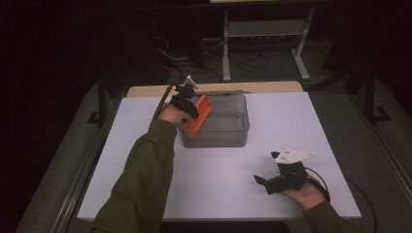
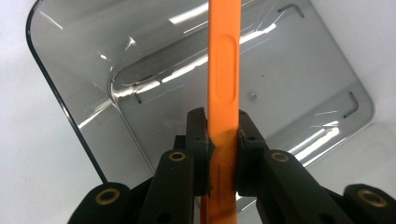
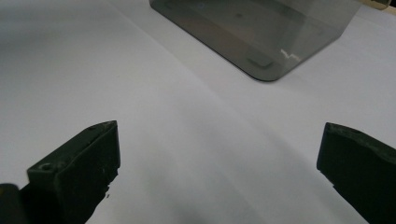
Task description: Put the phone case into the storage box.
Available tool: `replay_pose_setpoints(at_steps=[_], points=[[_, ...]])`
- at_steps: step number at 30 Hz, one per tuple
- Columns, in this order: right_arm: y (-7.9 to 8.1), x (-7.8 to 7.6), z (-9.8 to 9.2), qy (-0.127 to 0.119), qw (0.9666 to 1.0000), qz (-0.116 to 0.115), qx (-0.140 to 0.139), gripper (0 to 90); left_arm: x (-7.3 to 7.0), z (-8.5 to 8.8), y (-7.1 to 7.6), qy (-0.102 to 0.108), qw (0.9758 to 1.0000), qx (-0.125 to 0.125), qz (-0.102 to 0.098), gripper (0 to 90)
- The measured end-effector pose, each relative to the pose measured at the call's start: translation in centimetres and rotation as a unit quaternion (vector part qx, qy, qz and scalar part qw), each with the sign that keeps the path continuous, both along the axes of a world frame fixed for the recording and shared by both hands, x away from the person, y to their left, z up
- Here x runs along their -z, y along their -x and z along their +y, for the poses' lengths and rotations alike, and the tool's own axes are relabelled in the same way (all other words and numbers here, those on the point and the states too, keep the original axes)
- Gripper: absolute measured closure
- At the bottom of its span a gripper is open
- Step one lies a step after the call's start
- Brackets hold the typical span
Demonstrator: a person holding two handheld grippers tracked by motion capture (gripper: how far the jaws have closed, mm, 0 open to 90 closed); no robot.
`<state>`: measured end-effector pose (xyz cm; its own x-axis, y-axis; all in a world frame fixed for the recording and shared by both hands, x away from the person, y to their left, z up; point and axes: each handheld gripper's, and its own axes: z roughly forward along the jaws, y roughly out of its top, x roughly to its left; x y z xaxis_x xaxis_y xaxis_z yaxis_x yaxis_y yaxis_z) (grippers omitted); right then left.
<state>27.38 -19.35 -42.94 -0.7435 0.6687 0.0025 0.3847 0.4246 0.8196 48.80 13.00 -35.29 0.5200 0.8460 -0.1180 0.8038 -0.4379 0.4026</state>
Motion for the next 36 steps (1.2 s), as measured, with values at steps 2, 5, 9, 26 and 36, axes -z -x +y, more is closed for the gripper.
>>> replay_pose_setpoints(at_steps=[2, 5, 9, 26, 36], points=[[0.02, -0.03, -0.01, -0.001, 1.0000, -0.001, 0.000, 0.0, 0.11, 0.00, -0.08, -0.002, 1.0000, -0.003, 0.005, 79.1], [0.04, -0.08, -0.04, -0.002, 1.0000, -0.002, -0.003, 0.0, 0.34, 0.05, -0.25, -0.006, 0.9998, -0.012, 0.014, 79.1], [0.09, -0.12, -0.06, -0.005, 1.0000, -0.001, -0.003, 0.0, 0.62, 0.23, -0.45, -0.012, 0.9994, -0.022, 0.023, 79.1], [0.06, -0.08, -0.02, -0.002, 1.0000, -0.002, -0.002, 0.0, 0.80, 0.39, -0.51, -0.024, 0.9971, -0.053, 0.050, 78.9], [0.08, -0.12, -0.06, -0.002, 1.0000, -0.003, -0.001, 0.0, 0.86, 0.40, -0.43, -0.029, 0.9955, -0.067, 0.061, 78.9]])
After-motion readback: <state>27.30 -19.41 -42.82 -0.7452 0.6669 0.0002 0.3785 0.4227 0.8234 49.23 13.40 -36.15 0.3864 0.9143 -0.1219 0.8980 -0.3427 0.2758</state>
